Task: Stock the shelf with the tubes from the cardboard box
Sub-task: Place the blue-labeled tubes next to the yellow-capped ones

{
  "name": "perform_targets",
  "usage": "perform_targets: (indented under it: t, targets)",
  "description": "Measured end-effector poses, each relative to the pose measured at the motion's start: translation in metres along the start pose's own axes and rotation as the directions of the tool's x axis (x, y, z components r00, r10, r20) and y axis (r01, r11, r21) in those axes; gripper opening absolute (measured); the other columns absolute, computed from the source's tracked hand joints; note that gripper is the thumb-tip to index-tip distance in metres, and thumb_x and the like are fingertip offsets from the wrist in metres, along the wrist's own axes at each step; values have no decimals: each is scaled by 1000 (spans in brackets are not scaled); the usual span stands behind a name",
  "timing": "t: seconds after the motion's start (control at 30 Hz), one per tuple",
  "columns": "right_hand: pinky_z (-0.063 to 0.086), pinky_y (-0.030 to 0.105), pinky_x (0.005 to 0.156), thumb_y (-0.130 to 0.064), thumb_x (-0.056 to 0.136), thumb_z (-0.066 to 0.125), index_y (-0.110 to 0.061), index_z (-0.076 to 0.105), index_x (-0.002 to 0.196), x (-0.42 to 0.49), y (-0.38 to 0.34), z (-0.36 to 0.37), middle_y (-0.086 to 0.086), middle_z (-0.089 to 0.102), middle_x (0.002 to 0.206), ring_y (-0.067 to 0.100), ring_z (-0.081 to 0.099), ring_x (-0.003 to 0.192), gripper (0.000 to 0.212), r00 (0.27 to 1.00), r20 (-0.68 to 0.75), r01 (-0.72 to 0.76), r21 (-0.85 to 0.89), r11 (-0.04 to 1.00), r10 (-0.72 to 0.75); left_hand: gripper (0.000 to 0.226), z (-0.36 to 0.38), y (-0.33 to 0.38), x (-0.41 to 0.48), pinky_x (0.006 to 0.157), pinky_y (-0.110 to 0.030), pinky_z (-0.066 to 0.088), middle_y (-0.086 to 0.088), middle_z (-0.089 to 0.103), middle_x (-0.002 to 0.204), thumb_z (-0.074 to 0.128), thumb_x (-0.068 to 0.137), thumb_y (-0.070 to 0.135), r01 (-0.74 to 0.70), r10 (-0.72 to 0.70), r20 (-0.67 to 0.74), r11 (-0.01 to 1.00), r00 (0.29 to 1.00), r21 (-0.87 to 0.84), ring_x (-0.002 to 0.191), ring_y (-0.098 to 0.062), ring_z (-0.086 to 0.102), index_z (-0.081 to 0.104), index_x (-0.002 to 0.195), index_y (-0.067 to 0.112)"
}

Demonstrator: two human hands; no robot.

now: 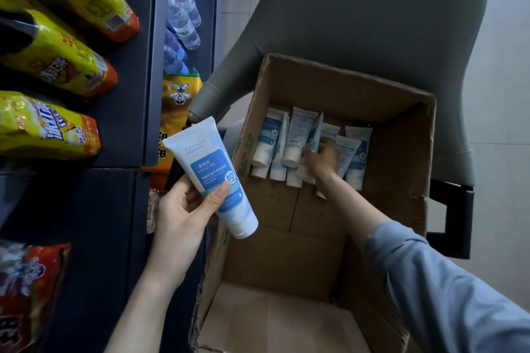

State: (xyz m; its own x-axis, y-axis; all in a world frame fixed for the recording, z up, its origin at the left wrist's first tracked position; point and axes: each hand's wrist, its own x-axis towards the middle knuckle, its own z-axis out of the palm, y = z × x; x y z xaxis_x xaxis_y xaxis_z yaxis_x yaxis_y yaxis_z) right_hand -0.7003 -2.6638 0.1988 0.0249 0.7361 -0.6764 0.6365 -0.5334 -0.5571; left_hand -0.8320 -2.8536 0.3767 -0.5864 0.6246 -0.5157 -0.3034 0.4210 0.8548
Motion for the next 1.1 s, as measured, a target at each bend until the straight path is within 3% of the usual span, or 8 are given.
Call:
perform_targets:
  t: [0.17, 0.27, 0.4, 0.57, 0.67, 0.77, 1.0, 1.1]
  targets:
    - [50, 42, 91, -18, 95, 53, -13, 38, 133, -4, -2, -5, 13, 55, 127, 30, 56, 112, 41, 997, 24, 70, -84, 994, -69, 37, -2, 3, -1, 84, -28, 56, 5, 72, 103, 67, 72, 33, 10, -10, -5, 1000, 1000, -11, 98, -12, 68, 64, 107, 21]
    - [52, 41, 86, -15, 94, 53, -14, 42, 120, -5, -4, -13, 13, 58, 119, 28, 59, 102, 29, 997, 67, 47, -72, 996, -42, 45, -3, 6, -6, 74, -24, 57, 4, 72, 104, 67, 71, 36, 28, -27, 11, 997, 1000, -72, 97, -11, 68, 63, 112, 20]
    - [54, 43, 87, -11, 93, 56, -13, 46, 114, -18, -2, -23, 13, 59, 120, 28, 60, 103, 23, 987, 139, -93, 109, 990, 77, 46, -4, 8, -16, 67, -22, 54, 2, 71, 103, 66, 73, 35, 58, -55, 22, 978, 998, -201, 92, -10, 68, 62, 115, 18]
    - [54, 35, 67, -13, 92, 58, -12, 42, 136, -57, 14, -45, 13, 56, 122, 23, 62, 95, 46, 930, 335, -272, 354, 895, 150, 38, -11, 10, -38, 65, -26, 56, 1, 71, 101, 66, 74, 33, 41, -42, -3, 974, 999, -222, 90, -14, 68, 65, 109, 21]
    - [55, 40, 70, -5, 92, 56, -13, 37, 139, -90, 20, -58, 14, 56, 127, 26, 62, 105, 51, 884, 464, -343, 563, 752, 55, 34, -20, 18, -59, 62, -24, 55, 4, 72, 97, 67, 72, 32, -6, 4, -13, 977, 1000, -214, 86, -11, 69, 66, 105, 22]
    - [58, 41, 65, -2, 93, 51, -16, 41, 133, -122, 13, -66, 10, 63, 115, 23, 68, 97, 44, 841, 536, -343, 633, 694, -73, 28, -31, 29, -83, 61, -24, 55, 4, 73, 95, 68, 72, 32, -85, 80, -33, 977, 996, -196, 84, -11, 69, 69, 100, 24]
    - [58, 37, 69, -15, 84, 55, -16, 49, 120, -211, -31, -83, 4, 72, 102, 22, 70, 92, 36, 634, 686, -198, 590, 783, -357, 27, -53, 62, -152, 76, -36, 59, -2, 73, 99, 72, 76, 29, -224, 217, -93, 972, 972, -72, 89, -18, 70, 68, 100, 20]
    - [59, 35, 69, -19, 85, 51, -17, 44, 121, -254, -55, -91, 3, 72, 102, 20, 70, 90, 37, 513, 731, -152, 593, 791, -449, 27, -68, 82, -187, 75, -30, 58, -1, 73, 98, 76, 73, 31, -291, 287, -99, 956, 953, -34, 88, -16, 70, 69, 98, 23]
